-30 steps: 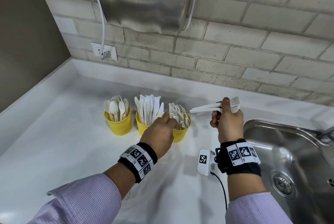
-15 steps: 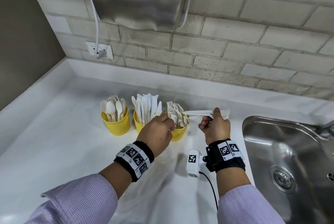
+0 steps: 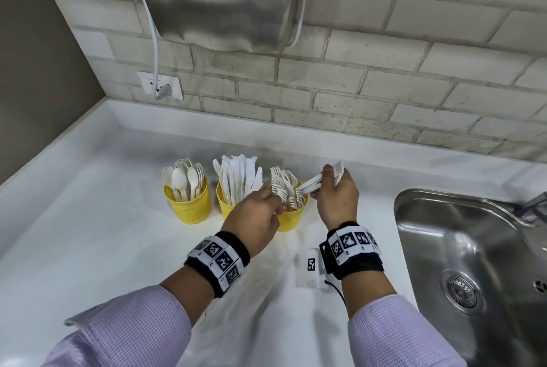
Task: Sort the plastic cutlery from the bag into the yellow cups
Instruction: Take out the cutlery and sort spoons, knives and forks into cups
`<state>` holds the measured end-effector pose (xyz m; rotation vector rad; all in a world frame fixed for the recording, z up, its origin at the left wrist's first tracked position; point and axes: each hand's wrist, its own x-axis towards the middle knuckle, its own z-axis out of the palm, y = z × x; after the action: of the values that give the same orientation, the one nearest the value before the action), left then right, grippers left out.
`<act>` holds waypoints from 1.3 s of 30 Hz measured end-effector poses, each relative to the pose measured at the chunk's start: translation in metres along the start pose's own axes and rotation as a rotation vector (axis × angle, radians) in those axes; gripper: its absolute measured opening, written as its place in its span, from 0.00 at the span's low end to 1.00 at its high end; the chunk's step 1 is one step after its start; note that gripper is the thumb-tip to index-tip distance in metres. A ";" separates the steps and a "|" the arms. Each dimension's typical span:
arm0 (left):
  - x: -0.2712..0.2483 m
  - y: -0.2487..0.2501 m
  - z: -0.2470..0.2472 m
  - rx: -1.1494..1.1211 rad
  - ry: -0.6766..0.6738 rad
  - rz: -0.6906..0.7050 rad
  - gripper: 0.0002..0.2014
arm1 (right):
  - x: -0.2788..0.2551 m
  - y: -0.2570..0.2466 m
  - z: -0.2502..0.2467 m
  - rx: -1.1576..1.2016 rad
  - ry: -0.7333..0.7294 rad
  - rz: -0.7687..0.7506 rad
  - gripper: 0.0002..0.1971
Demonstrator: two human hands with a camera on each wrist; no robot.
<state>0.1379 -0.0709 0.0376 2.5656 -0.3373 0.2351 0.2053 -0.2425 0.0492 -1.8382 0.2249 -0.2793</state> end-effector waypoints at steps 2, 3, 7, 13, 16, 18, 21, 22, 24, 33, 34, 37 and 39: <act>-0.001 0.000 0.001 -0.025 0.006 -0.017 0.09 | -0.001 0.001 0.004 -0.079 -0.020 -0.069 0.15; -0.002 0.000 0.002 -0.052 0.022 -0.037 0.10 | -0.002 0.001 0.005 -0.103 -0.021 -0.099 0.13; -0.006 -0.004 0.008 -0.167 0.096 -0.133 0.10 | -0.009 -0.004 0.005 -0.140 -0.022 -0.232 0.18; -0.005 -0.004 0.011 -0.161 0.110 -0.141 0.07 | -0.014 0.002 0.014 -0.286 -0.029 -0.387 0.18; -0.001 -0.006 0.008 -0.125 0.112 -0.148 0.07 | -0.014 0.006 0.023 -0.362 -0.044 -0.332 0.11; 0.001 -0.006 0.005 -0.108 0.112 -0.146 0.07 | -0.014 0.010 0.028 -0.422 -0.060 -0.348 0.10; 0.003 -0.006 0.003 -0.101 0.106 -0.161 0.07 | -0.015 0.015 0.032 -0.548 -0.069 -0.371 0.18; 0.003 -0.007 0.002 -0.105 0.105 -0.168 0.07 | -0.016 0.016 0.031 -0.562 -0.067 -0.358 0.22; 0.003 -0.008 0.001 -0.110 0.100 -0.179 0.07 | -0.018 0.015 0.030 -0.560 -0.069 -0.322 0.25; 0.004 -0.005 -0.004 -0.078 0.058 -0.196 0.09 | -0.018 0.001 0.035 -0.679 -0.136 -0.309 0.30; 0.004 -0.004 -0.005 -0.084 0.054 -0.197 0.09 | -0.016 0.004 0.035 -0.710 -0.184 -0.282 0.29; 0.004 -0.002 -0.008 -0.077 0.048 -0.193 0.09 | -0.014 0.005 0.036 -0.762 -0.304 -0.218 0.29; 0.005 -0.001 -0.010 -0.066 0.043 -0.195 0.08 | -0.015 0.000 0.037 -0.797 -0.338 -0.208 0.29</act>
<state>0.1417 -0.0658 0.0464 2.5032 -0.0761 0.2031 0.2027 -0.2040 0.0381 -2.6668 -0.1171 -0.0038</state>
